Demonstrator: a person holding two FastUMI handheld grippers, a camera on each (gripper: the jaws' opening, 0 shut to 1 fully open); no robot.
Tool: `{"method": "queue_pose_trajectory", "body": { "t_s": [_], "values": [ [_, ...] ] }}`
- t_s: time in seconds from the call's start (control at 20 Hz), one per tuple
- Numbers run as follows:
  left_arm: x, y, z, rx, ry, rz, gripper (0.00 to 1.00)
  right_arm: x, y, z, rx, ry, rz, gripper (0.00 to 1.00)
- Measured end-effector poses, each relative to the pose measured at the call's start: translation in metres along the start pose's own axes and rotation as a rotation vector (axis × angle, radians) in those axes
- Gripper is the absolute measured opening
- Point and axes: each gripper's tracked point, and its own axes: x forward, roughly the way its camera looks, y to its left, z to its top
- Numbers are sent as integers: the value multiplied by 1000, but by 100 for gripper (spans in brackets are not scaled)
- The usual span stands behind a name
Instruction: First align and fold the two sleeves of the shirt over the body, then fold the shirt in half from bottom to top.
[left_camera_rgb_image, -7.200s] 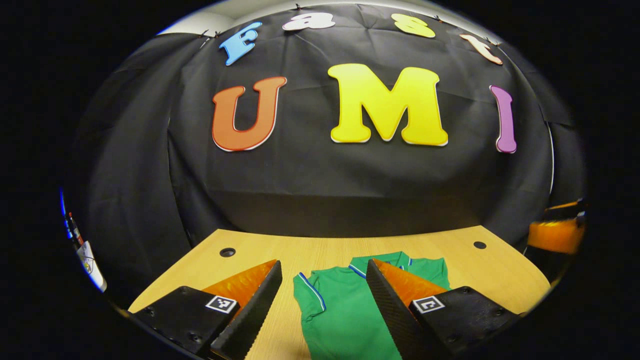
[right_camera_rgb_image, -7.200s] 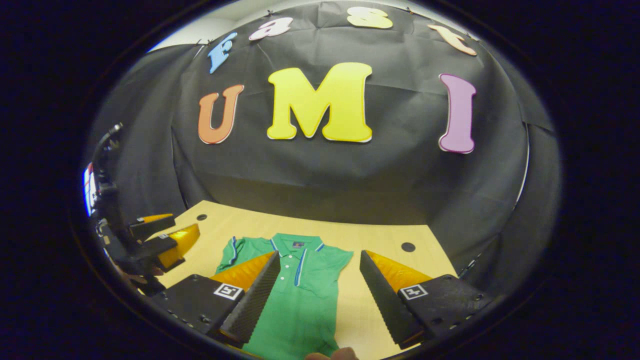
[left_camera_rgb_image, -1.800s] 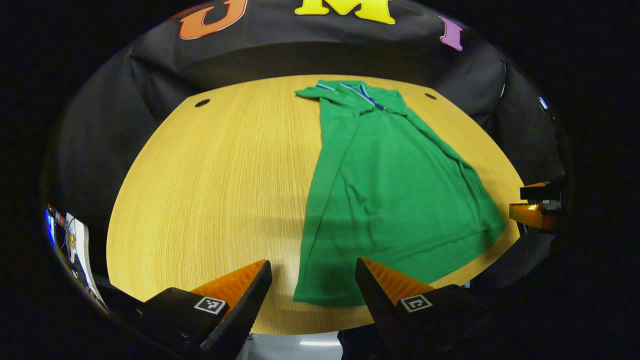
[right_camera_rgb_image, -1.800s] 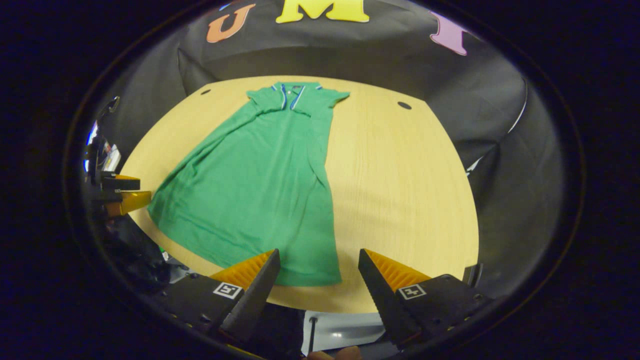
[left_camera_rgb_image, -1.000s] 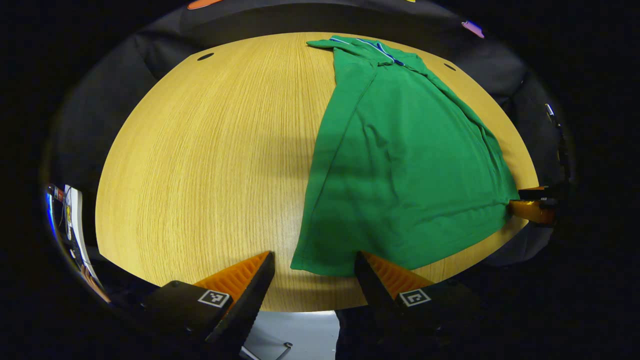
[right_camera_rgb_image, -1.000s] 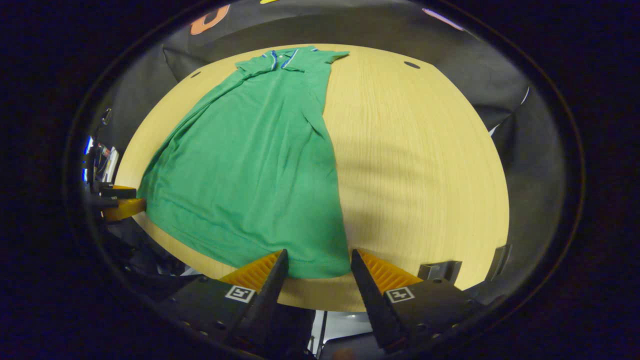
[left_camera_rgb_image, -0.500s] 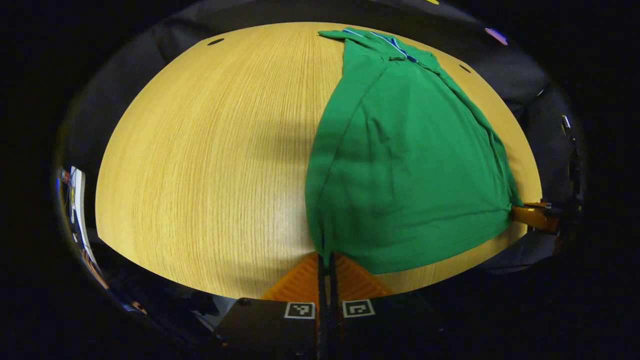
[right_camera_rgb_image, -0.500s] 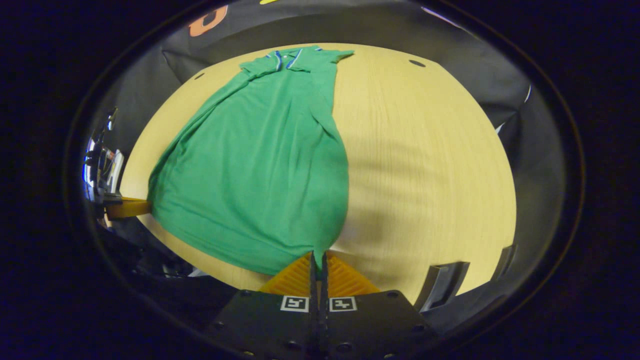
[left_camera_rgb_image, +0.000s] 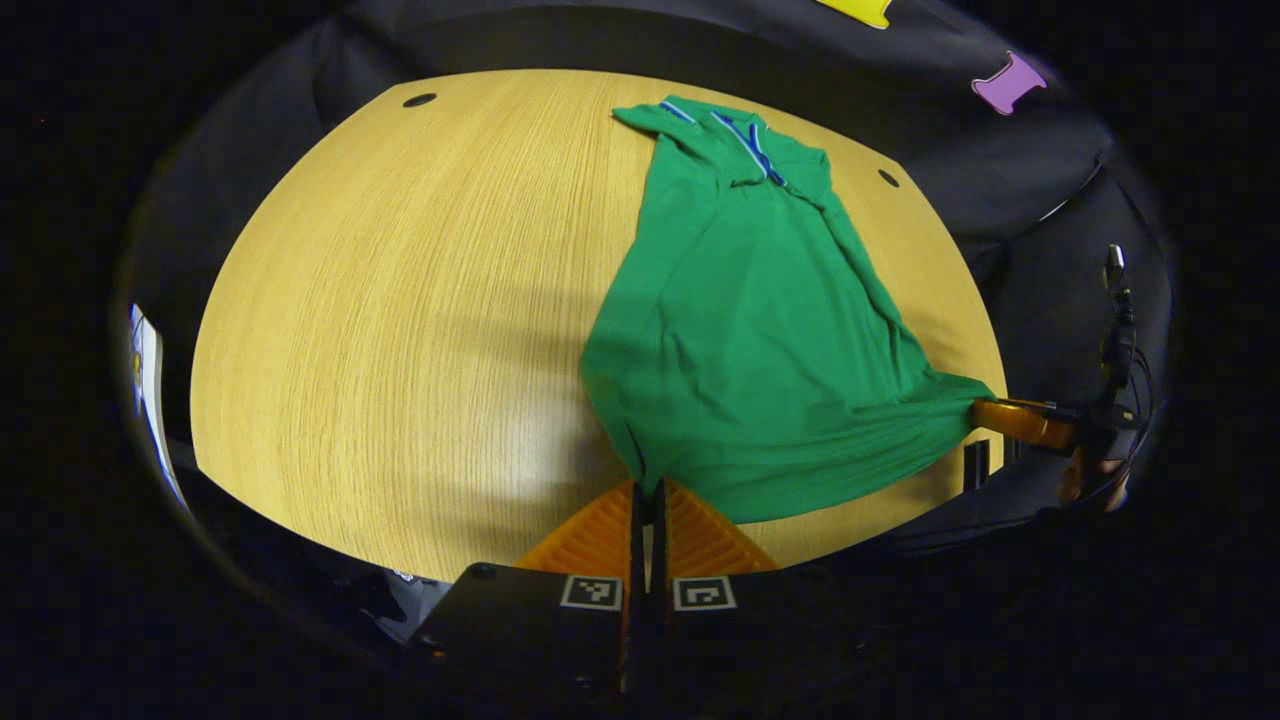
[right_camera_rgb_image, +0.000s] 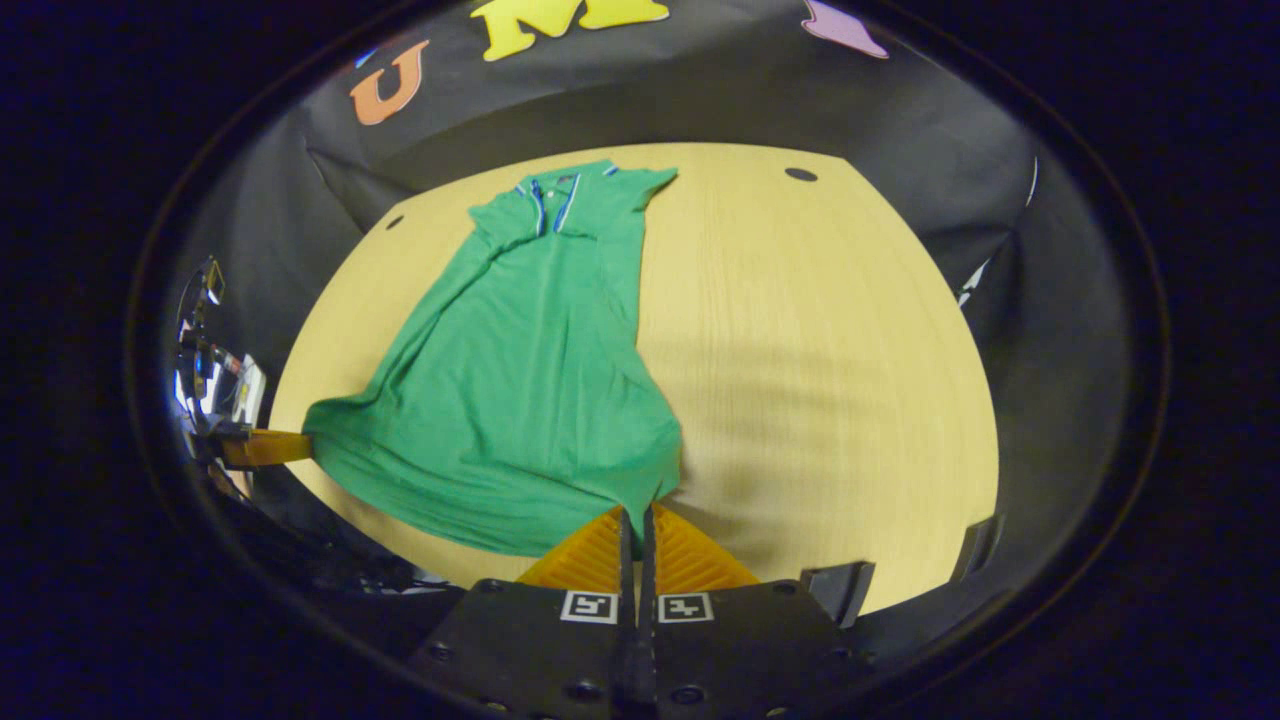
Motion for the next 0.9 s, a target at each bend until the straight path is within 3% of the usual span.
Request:
{"method": "queue_pose_trajectory", "body": {
  "t_s": [0.25,0.9],
  "values": [
    [-8,-8,79,69,-116,-17,6,-14,1,75,7,-125,18,0],
    [8,-26,270,71,-415,-23,6,2,4,260,-9,-334,16,0]
  ]
}}
